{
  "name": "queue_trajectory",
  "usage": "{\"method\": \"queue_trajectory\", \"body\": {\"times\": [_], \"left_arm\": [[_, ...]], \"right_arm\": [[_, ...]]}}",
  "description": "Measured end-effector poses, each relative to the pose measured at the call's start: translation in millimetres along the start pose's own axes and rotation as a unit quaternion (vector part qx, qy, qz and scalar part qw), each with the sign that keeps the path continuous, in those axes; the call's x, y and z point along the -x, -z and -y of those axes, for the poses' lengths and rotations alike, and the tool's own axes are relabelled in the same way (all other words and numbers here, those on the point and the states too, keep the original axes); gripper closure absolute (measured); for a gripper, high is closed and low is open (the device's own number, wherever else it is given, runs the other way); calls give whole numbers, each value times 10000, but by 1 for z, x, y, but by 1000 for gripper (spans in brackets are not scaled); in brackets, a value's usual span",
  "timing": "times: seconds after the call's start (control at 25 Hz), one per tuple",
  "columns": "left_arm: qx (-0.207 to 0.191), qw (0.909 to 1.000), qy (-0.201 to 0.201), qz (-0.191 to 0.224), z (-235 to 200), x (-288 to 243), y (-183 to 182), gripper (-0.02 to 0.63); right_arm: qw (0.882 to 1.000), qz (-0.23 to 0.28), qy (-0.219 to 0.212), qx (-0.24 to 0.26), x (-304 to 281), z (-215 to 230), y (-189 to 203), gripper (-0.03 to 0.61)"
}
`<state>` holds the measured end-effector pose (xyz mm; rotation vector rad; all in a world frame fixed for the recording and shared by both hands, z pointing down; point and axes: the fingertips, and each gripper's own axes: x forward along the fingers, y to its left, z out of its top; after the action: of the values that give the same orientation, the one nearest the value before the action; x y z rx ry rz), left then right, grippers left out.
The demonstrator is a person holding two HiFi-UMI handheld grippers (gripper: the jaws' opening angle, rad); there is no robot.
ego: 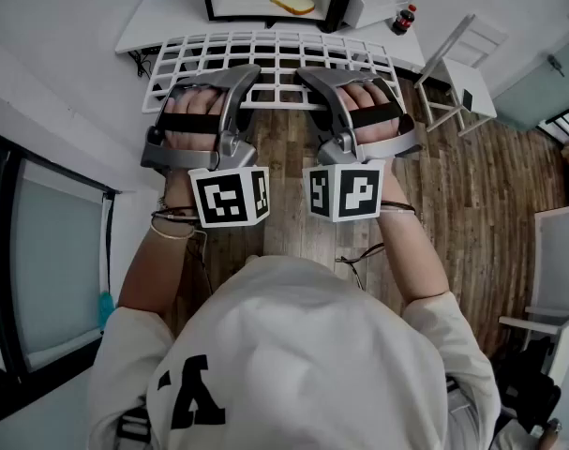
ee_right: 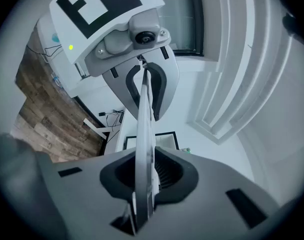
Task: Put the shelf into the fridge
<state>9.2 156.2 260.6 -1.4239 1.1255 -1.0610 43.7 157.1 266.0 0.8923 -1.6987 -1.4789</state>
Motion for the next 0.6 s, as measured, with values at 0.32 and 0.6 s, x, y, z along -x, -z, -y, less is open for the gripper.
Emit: {"method": "queue_trajectory", "body": {"times": [0.32, 0.6], "left_arm": [[-11, 10000, -42, -26, -4, 1, -1, 554], [-172, 9997, -149, -22, -9, 2, -4, 551]], "right_arm": [[9999, 33, 26, -99, 1, 3, 0, 518], [9984, 85, -10, -553, 2, 9, 1, 503]]}}
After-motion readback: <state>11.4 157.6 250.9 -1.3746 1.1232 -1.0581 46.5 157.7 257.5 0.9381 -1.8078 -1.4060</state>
